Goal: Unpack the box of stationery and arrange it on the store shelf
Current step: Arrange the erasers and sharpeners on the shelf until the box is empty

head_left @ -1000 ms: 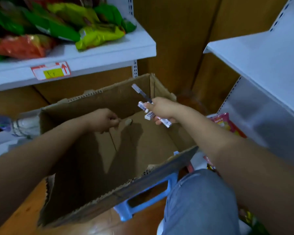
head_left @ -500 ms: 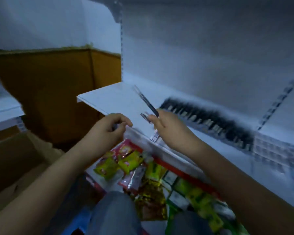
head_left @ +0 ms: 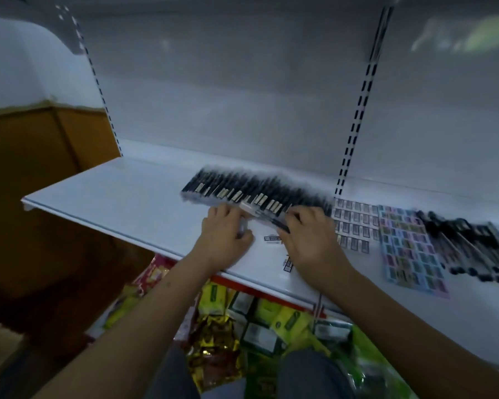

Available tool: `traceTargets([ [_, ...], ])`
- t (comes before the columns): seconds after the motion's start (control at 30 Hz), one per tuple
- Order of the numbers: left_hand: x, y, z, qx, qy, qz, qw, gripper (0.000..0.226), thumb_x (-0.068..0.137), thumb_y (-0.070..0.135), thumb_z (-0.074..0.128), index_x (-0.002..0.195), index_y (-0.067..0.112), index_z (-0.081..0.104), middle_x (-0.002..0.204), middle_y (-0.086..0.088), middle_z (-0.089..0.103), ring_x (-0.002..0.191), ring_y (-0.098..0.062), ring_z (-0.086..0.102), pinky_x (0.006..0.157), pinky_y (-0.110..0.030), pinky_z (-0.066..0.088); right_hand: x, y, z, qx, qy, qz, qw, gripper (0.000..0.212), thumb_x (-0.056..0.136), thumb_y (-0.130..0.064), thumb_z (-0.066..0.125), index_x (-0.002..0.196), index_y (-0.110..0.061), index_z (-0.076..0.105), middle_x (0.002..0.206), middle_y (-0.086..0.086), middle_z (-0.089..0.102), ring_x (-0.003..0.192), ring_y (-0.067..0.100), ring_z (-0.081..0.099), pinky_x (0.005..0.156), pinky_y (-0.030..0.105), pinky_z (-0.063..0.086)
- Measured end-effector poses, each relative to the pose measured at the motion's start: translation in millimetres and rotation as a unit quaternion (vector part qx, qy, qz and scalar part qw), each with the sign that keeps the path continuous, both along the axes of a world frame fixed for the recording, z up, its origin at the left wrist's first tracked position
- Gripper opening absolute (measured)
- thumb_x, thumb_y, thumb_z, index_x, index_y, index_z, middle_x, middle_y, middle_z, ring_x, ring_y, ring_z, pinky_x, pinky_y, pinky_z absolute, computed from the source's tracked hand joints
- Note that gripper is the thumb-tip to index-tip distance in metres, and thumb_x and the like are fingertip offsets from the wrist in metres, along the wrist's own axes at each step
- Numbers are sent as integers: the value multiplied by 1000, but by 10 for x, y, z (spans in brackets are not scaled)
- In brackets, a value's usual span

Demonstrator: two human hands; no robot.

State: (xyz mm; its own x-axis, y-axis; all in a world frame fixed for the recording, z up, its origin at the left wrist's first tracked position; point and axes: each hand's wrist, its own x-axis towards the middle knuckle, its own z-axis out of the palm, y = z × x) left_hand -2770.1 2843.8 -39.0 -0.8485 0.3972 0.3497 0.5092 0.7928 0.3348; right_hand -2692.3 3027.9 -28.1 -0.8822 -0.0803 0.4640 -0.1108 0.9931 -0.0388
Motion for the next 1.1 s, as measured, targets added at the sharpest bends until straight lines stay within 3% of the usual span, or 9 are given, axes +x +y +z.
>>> traceTargets([
  [0.1,42,-11,-19,18,15,-2,1000,41,90,37,55,126,19,52,117,-6,47,110,-28,40,82,-34,28,-45,1,131,-66,32,6,997,41,101,-27,40,131,-4,55,126,15,57,115,34,51,95,44,45],
  [0.17,48,-2,-35,-2,28,-4,1000,45,87,43,48,126,20,52,115,-6,48,109,-27,41,81,-34,27,-70,76,289,-150,-2,-4,989,34,105,-24,37,134,-10,47,101,10,64,91,27,60,72,37,48],
  [0.23,39,8,-48,-3,31,-2,1000,43,89,44,49,126,21,52,115,-4,47,108,-25,40,82,-34,27,-151,180,417,-191,-13,-52,980,26,105,-32,35,117,-13,48,73,2,58,64,21,57,52,32,41],
  [0.37,18,14,-72,13,34,-1,999,43,88,46,45,124,24,52,112,0,46,102,-19,36,82,-34,26,-393,349,541,-282,-19,-69,957,34,101,-19,36,72,-7,47,64,7,51,60,23,48,54,32,37],
  [0.6,7,-13,-76,27,22,-24,999,46,84,34,36,125,25,54,114,1,45,96,-14,29,79,-33,24,-566,154,489,-117,79,-31,989,10,95,-14,50,100,-9,58,87,5,59,72,20,58,62,34,50],
  [0.7,18,-6,-50,23,7,-27,999,47,84,44,42,127,27,53,113,4,42,102,-16,33,83,-33,27,-593,100,424,-29,-36,10,999,40,97,-43,51,122,-12,57,110,6,54,101,21,54,79,36,51],
  [0.8,54,-41,28,94,-15,-39,995,51,79,54,51,126,34,53,117,7,39,112,-15,34,93,-32,31,-423,152,440,-34,-102,37,994,72,93,-65,40,147,-19,35,133,4,41,122,20,41,98,37,44],
  [0.97,157,-78,80,70,38,-85,993,51,77,67,52,118,38,61,117,15,48,115,-10,34,90,-30,26,-121,383,444,-20,-112,44,992,26,94,-44,55,104,-20,58,95,-5,49,92,14,48,76,28,41],
  [1.1,194,119,97,-25,53,-91,994,32,86,54,65,113,37,68,120,17,56,116,-12,33,82,-29,19,-109,388,356,27,-173,70,982,26,92,-45,60,102,-20,63,88,-8,49,90,13,45,79,31,42],
])
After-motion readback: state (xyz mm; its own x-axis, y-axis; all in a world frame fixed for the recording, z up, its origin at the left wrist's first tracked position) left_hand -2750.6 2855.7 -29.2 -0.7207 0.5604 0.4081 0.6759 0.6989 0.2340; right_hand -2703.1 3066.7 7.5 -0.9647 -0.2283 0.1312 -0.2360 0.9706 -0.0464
